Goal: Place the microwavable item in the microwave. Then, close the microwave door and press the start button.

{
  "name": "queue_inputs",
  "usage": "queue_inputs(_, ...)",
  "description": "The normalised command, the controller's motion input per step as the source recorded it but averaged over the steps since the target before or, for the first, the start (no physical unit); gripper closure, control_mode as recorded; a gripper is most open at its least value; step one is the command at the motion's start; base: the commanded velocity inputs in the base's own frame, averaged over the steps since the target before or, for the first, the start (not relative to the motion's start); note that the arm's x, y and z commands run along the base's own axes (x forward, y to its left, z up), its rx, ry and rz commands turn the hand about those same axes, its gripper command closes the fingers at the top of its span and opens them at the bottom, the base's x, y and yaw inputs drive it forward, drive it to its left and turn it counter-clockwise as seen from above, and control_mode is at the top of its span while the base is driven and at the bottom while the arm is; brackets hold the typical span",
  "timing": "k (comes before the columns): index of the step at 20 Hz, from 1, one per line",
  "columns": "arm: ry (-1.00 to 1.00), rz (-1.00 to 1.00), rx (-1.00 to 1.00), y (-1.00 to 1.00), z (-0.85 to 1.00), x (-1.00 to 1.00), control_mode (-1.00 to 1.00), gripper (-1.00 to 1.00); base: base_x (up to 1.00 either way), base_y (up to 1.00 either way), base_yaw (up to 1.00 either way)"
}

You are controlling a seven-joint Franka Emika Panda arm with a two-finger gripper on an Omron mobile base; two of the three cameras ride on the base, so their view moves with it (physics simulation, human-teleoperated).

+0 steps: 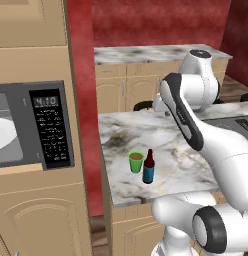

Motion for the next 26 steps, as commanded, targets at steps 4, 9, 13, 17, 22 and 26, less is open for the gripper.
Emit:
queue_inputs(4, -0.13, 0.00, -0.02, 0.21, -0.04, -0.30, -1.00, -1.00, 0.00, 0.00, 0.00)
queue_inputs(9, -0.09, 0.15, -0.04, 0.73, -0.46, -0.29, -1.00, -1.00, 0.00, 0.00, 0.00)
queue_inputs(13, 0.00, 0.20, -0.07, 1.00, -0.24, 0.17, -1.00, -1.00, 0.00, 0.00, 0.00)
queue_inputs(17, 0.09, 0.16, -0.02, 0.56, -0.25, 0.30, -1.00, -1.00, 0.00, 0.00, 0.00)
queue_inputs(22, -0.01, 0.01, 0.00, 0.00, -0.15, 0.04, -1.00, -1.00, 0.00, 0.00, 0.00)
queue_inputs(26, 0.00, 0.10, 0.00, 0.00, -0.39, 0.15, -1.00, -1.00, 0.00, 0.00, 0.00)
